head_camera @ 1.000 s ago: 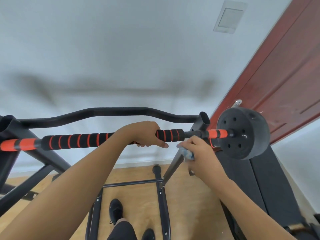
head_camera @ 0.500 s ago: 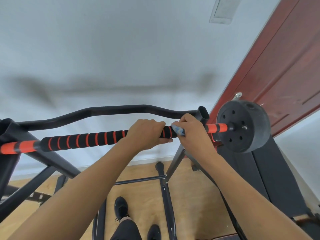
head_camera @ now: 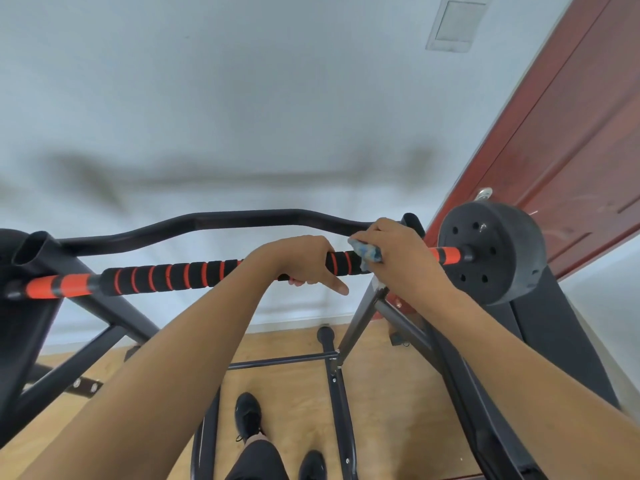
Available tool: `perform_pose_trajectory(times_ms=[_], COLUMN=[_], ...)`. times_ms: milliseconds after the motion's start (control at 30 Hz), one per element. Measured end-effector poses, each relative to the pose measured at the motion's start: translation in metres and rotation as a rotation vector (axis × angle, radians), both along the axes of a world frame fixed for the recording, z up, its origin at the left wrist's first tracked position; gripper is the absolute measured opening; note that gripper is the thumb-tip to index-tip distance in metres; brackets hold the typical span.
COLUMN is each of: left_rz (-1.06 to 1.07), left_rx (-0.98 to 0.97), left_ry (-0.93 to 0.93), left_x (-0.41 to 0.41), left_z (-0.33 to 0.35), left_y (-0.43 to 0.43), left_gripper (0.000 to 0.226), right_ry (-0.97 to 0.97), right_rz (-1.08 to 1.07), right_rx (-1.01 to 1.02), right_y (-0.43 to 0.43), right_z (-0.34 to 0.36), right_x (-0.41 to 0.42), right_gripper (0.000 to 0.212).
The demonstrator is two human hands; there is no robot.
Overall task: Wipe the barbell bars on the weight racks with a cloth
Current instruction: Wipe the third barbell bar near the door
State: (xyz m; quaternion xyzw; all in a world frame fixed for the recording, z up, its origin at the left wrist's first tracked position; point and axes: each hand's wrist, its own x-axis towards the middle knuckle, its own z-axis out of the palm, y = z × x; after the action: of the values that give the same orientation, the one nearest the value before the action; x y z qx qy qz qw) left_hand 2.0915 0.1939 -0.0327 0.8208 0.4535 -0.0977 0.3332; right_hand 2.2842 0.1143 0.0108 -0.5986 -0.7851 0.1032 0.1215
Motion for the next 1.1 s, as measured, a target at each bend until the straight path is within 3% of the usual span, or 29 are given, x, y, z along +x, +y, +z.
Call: perform_pose_trajectory(times_ms=[133,200,300,433,567,633,833,933,1000,1100], left_rz=[0.002,0.0,0.002,0.011,0.021,0.017,0.02,0.025,0.025,0.029], left_rx=[-0.047,-0.083,-0.102,-0.081,-0.085,-0.088,-0.116,-0.126,-0.14,-0.145], left_ry=[0.0,-0.02,-0.04,-0.033,-0.03,-0.024,-0.023,-0.036,-0.046,-0.052], left_x=[0.0,-0.001,-0.003,-0.002,-0.002,-0.002,-0.002,-0.002,-0.002,-0.002], left_z=[0.002,0.001,0.0,-0.001,0.004,0.006,0.001,0.0,0.001,0.005], left_y=[0.003,0.005,0.006,0.005,0.003,0.003,0.006,0.006,0.006,0.006], left_gripper=[0.047,0.044,0.043,0.037,0.032,0.032,0.032,0.032,0.03,0.028], right_ry=[-0.029,0.038,0.107,0.111,0.176,0.095,0.02,-0.034,0.035,0.184], right_rz=[-0.032,-0.049,-0.021,-0.042,-0.123,-0.127,-0.066,-0.037,-0.047,-0.128], right_rx=[0.039,0.059,0.016,-0.111,0.102,0.047,0.008,-0.118,-0.112,0.066], right_y=[0.0,-0.011,-0.033,-0.048,-0.016,-0.003,-0.025,-0.044,-0.062,-0.052], right_z=[-0.022,-0.029,-0.034,-0.025,-0.004,-0.005,-0.022,-0.036,-0.044,-0.028], right_x=[-0.014,-0.011,-0.001,0.004,0.009,0.006,0.006,0.008,0.009,0.01], right_gripper=[0.023,0.028,0.037,0.029,0.018,0.015,0.036,0.04,0.038,0.029])
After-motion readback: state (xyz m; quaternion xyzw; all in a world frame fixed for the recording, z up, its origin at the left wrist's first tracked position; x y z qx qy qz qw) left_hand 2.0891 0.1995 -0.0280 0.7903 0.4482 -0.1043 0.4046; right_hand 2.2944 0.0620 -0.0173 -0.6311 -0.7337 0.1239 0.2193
